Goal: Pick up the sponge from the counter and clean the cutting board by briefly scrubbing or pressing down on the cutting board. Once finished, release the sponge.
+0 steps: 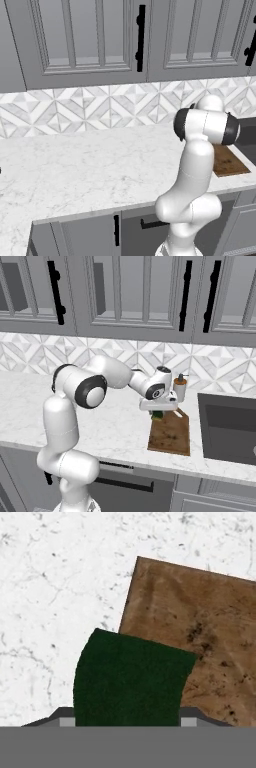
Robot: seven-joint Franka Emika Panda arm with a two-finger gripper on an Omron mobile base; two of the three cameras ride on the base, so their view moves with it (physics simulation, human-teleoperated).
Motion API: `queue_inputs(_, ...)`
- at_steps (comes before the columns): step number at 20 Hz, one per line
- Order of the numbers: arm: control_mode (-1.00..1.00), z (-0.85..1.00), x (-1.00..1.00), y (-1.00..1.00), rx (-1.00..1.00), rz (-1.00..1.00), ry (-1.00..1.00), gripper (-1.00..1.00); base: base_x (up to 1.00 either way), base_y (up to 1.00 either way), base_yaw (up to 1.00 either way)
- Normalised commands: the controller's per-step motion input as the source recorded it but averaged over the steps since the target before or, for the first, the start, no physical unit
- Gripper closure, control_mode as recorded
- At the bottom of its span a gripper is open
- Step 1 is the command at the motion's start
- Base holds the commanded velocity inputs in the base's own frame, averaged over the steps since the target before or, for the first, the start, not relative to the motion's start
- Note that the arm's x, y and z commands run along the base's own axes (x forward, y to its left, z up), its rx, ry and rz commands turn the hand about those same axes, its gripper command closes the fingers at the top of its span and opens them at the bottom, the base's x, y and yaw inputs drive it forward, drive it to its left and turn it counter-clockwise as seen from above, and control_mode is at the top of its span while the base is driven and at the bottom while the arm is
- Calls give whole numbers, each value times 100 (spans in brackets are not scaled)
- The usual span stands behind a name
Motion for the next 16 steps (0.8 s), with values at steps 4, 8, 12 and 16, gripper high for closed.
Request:
queue_inputs(4, -100, -19, 0, 0, 0, 0, 1, 100, 0, 0, 0)
queue_inputs(8, -100, -21, 0, 0, 0, 0, 3, 100, 0, 0, 0)
queue_inputs(12, -100, -19, 0, 0, 0, 1, 0, 100, 0, 0, 0)
queue_inputs(16, -100, -14, 0, 0, 0, 0, 0, 100, 0, 0, 0)
